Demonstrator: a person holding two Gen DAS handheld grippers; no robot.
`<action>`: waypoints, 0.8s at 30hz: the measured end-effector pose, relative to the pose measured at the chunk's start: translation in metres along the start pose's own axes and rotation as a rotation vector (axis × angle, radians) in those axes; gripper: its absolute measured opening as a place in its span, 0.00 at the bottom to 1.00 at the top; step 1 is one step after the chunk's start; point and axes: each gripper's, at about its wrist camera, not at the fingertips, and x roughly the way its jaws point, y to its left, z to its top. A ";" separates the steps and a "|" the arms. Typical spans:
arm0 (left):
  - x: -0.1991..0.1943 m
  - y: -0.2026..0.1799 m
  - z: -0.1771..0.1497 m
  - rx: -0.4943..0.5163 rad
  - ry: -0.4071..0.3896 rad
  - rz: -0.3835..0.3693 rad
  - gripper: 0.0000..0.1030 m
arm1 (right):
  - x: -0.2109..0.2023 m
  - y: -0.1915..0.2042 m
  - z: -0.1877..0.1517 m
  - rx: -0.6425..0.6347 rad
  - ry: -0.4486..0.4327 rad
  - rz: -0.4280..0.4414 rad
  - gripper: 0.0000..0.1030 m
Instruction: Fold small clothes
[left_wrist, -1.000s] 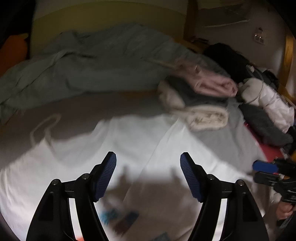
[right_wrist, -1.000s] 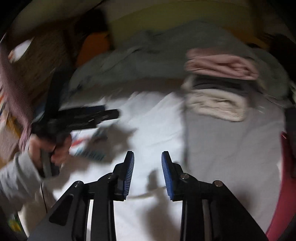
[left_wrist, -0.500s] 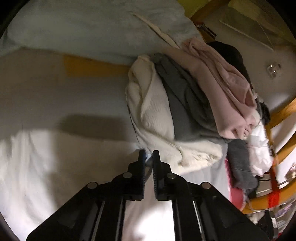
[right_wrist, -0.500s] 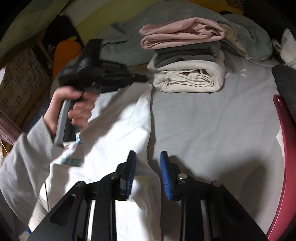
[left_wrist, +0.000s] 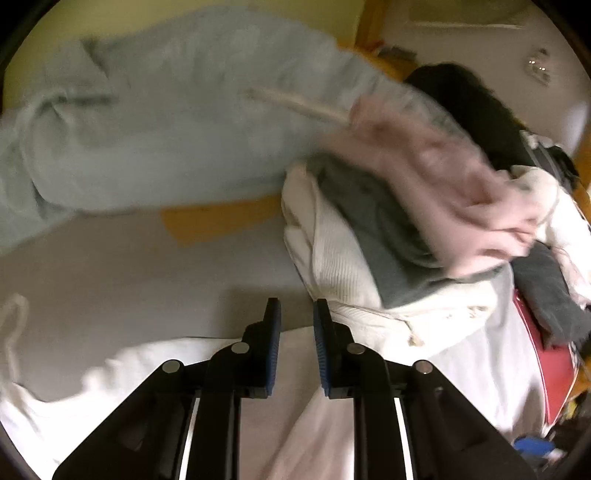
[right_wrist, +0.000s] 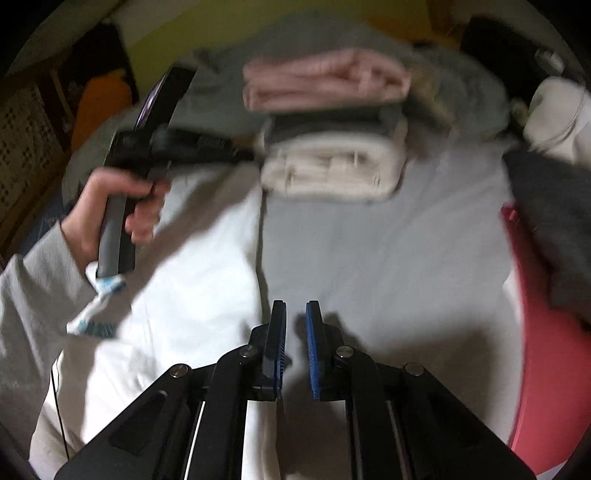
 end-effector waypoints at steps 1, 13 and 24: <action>-0.017 0.000 -0.002 0.027 -0.032 0.023 0.16 | -0.004 0.002 0.002 -0.008 -0.019 0.026 0.11; -0.217 0.035 -0.082 0.027 -0.266 0.181 0.21 | 0.031 0.076 -0.036 -0.293 0.201 0.190 0.11; -0.302 0.221 -0.190 -0.379 -0.294 0.399 0.31 | -0.008 0.104 -0.032 -0.230 0.057 0.130 0.11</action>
